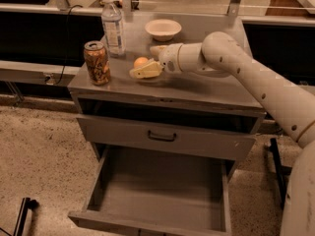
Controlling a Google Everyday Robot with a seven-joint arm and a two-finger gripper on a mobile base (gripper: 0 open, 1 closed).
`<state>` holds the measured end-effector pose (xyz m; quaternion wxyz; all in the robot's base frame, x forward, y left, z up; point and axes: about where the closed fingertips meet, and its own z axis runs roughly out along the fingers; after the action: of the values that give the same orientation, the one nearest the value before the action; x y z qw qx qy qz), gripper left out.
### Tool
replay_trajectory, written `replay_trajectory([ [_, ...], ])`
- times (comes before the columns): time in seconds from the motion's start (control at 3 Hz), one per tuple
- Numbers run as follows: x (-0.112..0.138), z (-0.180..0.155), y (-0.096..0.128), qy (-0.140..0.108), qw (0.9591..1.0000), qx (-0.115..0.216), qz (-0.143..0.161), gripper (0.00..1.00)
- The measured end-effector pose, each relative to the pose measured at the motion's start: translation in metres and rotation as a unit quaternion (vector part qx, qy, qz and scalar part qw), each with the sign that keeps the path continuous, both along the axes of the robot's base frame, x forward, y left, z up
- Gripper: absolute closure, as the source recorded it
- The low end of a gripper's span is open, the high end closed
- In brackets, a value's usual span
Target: Place orange into middle drawer
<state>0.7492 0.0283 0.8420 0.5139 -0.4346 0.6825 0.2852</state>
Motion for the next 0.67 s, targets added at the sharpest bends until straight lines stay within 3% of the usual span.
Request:
replay_trajectory([
  [0.67, -0.0011, -0.0012, 0.0025, -0.002, 0.9998, -0.021, -0.001, 0.66],
])
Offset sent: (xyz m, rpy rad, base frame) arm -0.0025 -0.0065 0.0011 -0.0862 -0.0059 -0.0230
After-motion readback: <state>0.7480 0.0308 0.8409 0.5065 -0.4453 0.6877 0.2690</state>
